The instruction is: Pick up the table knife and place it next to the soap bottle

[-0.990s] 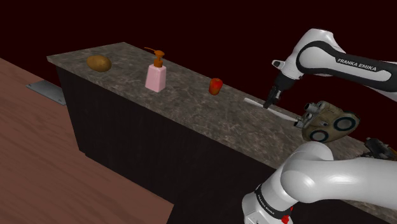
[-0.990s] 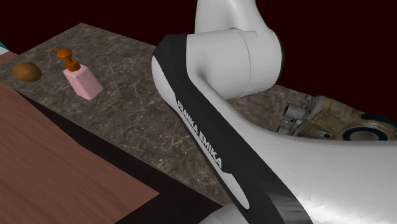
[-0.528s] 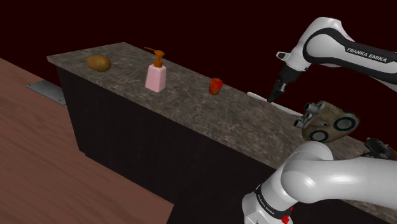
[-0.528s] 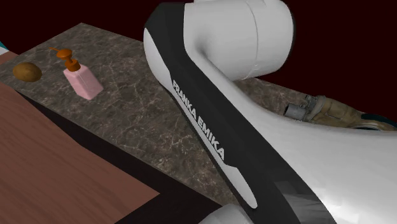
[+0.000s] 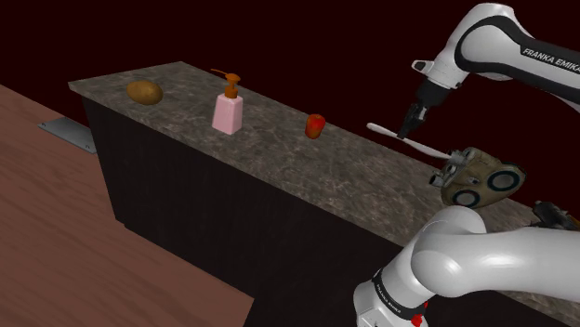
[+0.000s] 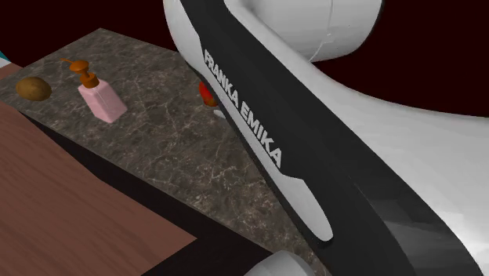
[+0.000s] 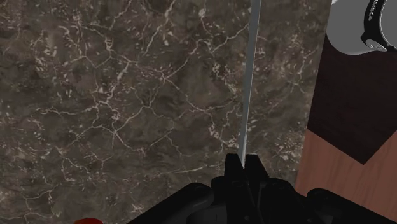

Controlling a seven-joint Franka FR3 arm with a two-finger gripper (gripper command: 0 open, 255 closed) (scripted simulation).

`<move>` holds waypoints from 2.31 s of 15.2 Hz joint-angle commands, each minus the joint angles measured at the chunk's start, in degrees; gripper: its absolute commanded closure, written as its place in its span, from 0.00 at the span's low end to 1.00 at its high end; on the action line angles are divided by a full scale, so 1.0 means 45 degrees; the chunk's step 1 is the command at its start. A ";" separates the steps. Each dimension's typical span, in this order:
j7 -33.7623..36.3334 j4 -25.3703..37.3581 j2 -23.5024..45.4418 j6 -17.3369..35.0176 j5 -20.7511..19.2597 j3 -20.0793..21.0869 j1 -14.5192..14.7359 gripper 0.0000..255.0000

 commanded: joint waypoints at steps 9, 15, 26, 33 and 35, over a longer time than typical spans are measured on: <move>-0.0111 0.1993 0.0524 -0.1490 0.0403 0.0376 0.0224 1.00; 0.0079 0.2926 0.1026 -0.1976 0.0728 0.0659 0.0436 1.00; 0.2478 0.4129 0.3877 -0.0676 0.2421 0.2226 0.1698 1.00; 0.3684 0.5854 0.6240 -0.0156 0.3271 0.2970 0.2414 1.00; 0.3990 0.6496 0.6981 -0.0081 0.3482 0.3151 0.2595 1.00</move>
